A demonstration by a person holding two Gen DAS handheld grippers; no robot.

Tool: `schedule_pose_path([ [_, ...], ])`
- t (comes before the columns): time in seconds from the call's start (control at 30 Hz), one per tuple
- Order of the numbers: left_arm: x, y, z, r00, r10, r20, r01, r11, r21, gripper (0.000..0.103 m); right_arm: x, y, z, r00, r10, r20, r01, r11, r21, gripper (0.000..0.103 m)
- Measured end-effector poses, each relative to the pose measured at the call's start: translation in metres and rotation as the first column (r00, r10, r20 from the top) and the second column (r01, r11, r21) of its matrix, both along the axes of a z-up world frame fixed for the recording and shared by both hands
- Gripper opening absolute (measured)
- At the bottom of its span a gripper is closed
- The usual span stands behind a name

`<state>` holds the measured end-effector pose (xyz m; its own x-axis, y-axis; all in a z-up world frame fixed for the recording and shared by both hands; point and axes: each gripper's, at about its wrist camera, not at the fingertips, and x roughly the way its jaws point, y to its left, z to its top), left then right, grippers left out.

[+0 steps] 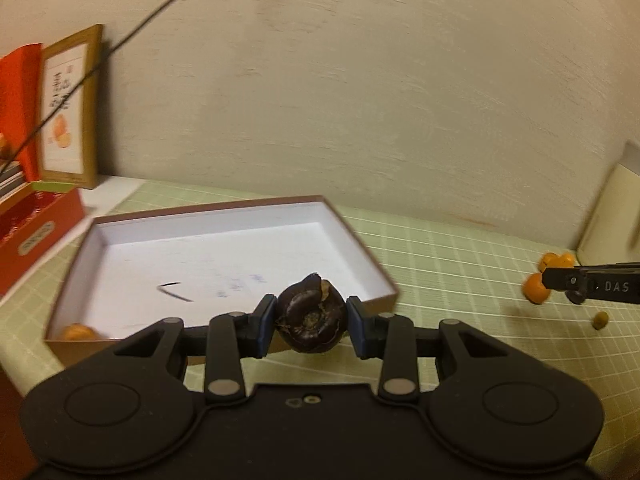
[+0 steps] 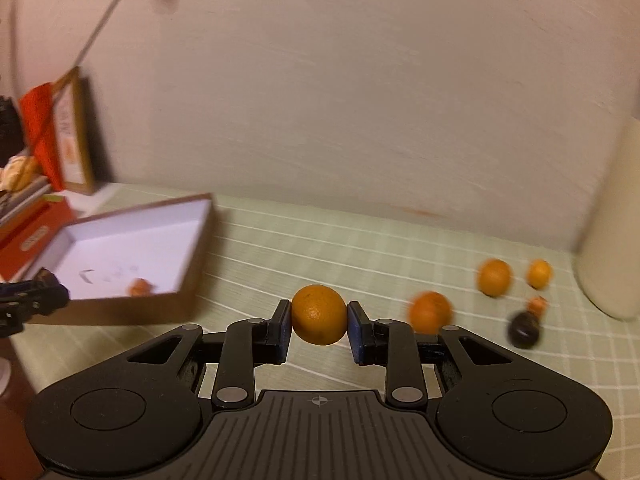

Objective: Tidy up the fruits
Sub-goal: 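Carry the mangosteen and orange over the white box and open both tools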

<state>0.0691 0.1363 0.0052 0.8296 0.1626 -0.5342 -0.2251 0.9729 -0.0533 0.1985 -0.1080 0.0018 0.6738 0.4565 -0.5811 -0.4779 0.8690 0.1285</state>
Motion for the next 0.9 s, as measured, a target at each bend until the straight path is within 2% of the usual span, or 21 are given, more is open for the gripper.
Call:
schedule_pose_path([
  [0.3, -0.023, 0.035, 0.008, 0.997, 0.075, 0.011, -0.075, 0.997, 0.024, 0.028, -0.012, 0.054, 0.009, 0.992, 0.126, 0.016, -0.126, 0.992, 0.018, 0.029],
  [0.53, -0.038, 0.066, 0.011, 0.99, 0.142, 0.014, -0.142, 0.989, 0.036, 0.028, -0.017, 0.08, 0.011, 0.985, 0.173, 0.02, -0.174, 0.985, 0.023, 0.029],
  [0.9, -0.031, 0.1, 0.012, 0.979, 0.204, 0.025, -0.206, 0.977, 0.059, 0.028, -0.019, 0.129, 0.013, 0.97, 0.237, 0.043, -0.239, 0.97, 0.039, 0.029],
])
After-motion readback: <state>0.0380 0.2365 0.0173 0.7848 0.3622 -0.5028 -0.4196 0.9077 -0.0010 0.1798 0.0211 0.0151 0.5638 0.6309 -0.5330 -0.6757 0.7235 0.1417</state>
